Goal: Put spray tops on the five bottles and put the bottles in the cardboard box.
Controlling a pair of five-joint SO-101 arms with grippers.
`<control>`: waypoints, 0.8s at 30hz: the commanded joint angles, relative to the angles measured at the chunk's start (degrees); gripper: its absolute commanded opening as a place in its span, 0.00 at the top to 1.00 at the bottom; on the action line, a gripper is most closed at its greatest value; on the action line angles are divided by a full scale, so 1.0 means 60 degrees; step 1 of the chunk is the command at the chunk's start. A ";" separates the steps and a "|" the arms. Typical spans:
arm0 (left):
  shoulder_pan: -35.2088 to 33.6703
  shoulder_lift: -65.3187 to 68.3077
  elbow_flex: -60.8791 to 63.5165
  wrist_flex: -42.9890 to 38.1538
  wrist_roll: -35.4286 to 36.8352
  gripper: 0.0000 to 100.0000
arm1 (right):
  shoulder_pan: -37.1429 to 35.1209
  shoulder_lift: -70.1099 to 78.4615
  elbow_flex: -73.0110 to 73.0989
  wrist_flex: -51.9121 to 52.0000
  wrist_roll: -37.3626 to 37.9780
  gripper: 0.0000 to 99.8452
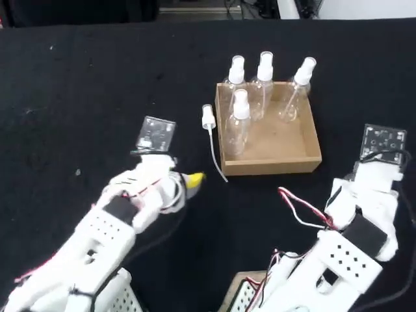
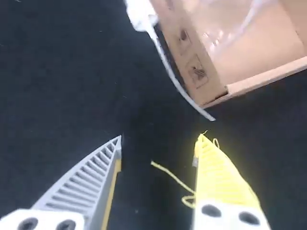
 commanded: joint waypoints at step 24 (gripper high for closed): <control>-0.0212 0.6242 -0.3114 -0.4088 0.1377 0.76 | 0.1553 -0.0286 0.0007 -0.0220 0.1055 0.99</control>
